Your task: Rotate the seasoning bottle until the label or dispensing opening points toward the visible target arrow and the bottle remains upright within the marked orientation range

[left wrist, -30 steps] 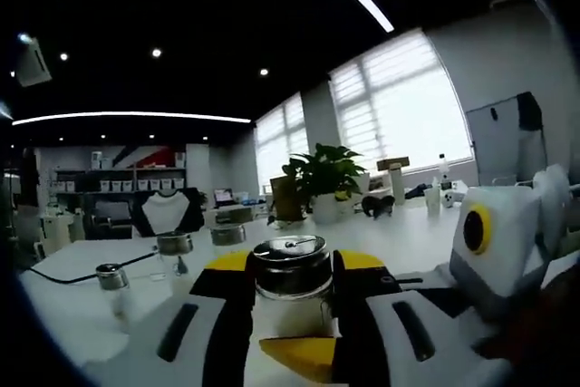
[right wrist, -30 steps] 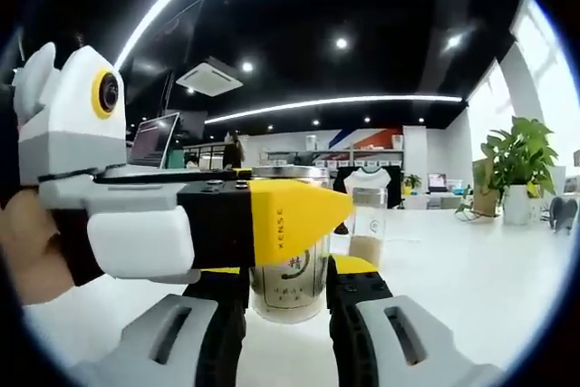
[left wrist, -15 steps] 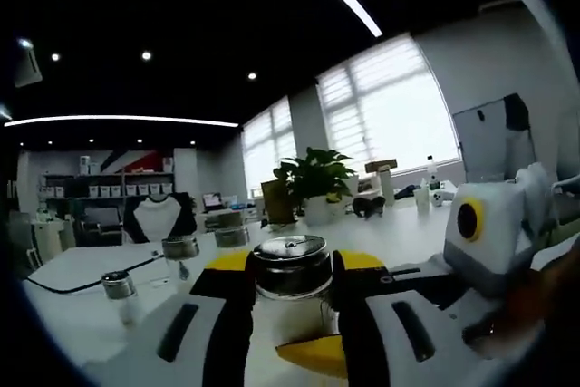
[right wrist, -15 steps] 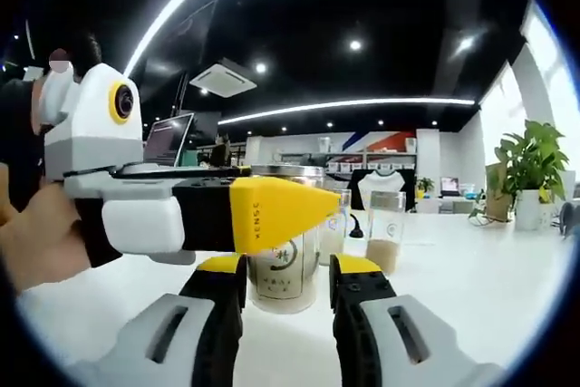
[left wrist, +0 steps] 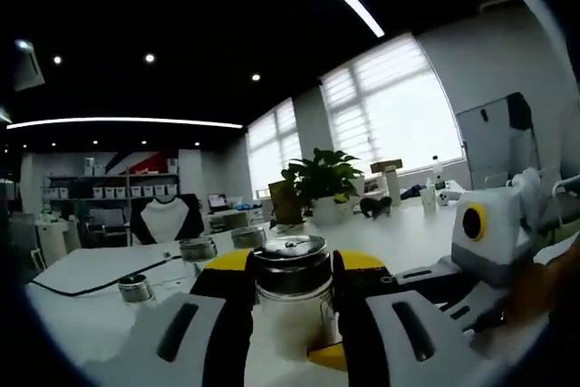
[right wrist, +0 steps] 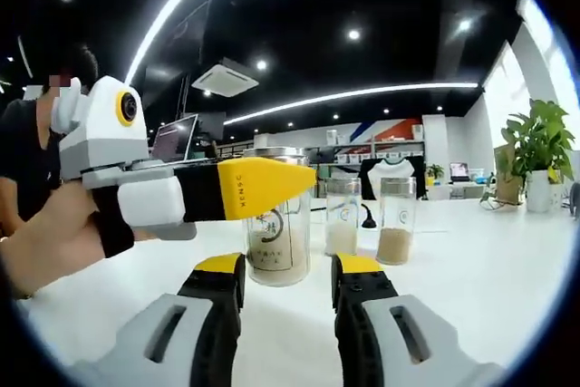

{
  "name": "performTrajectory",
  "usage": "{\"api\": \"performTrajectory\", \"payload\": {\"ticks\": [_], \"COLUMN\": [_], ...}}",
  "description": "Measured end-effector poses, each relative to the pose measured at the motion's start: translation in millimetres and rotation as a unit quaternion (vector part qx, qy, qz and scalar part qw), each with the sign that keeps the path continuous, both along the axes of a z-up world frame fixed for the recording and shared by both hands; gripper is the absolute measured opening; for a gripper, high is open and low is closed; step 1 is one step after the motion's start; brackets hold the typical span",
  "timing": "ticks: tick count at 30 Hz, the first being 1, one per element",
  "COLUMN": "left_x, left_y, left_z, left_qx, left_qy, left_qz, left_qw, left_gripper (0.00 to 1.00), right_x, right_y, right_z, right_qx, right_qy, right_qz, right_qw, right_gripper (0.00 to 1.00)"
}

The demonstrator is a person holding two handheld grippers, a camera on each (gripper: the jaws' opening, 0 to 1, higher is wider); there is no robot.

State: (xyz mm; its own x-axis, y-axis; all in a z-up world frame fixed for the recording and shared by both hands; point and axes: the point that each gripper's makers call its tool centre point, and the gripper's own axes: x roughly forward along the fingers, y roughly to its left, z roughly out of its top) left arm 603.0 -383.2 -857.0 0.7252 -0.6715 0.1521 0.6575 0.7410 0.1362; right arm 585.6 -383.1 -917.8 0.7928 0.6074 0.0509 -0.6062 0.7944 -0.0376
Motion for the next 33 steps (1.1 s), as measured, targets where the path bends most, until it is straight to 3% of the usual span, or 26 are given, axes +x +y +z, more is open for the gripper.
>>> {"api": "performTrajectory", "payload": {"ticks": [10,21,25,33], "left_x": [7.8,4.5,-0.6,-13.0], "left_y": [27.0,26.6,26.0,20.3], "left_z": [-9.8,-21.1,-22.9,-34.5], "left_qx": [-0.006,0.001,-0.018,-0.002], "left_qy": [0.018,0.031,0.043,0.053], "left_qz": [0.034,0.028,0.018,0.012], "left_qw": [0.9992,0.9991,0.9987,0.9985], "left_gripper": [0.35,0.35,0.35,0.35], "right_x": [2.3,6.9,8.2,10.6], "right_y": [-2.0,-14.2,-16.7,-23.4], "right_z": [-4.1,-2.2,-2.0,-2.1], "right_qx": [-0.003,-0.006,-0.007,-0.008], "right_qy": [0.01,0.006,0.005,0.005], "right_qz": [-0.002,-0.032,-0.038,-0.055], "right_qw": [0.9999,0.9994,0.9992,0.9984], "right_gripper": [0.35,0.35,0.35,0.35]}}
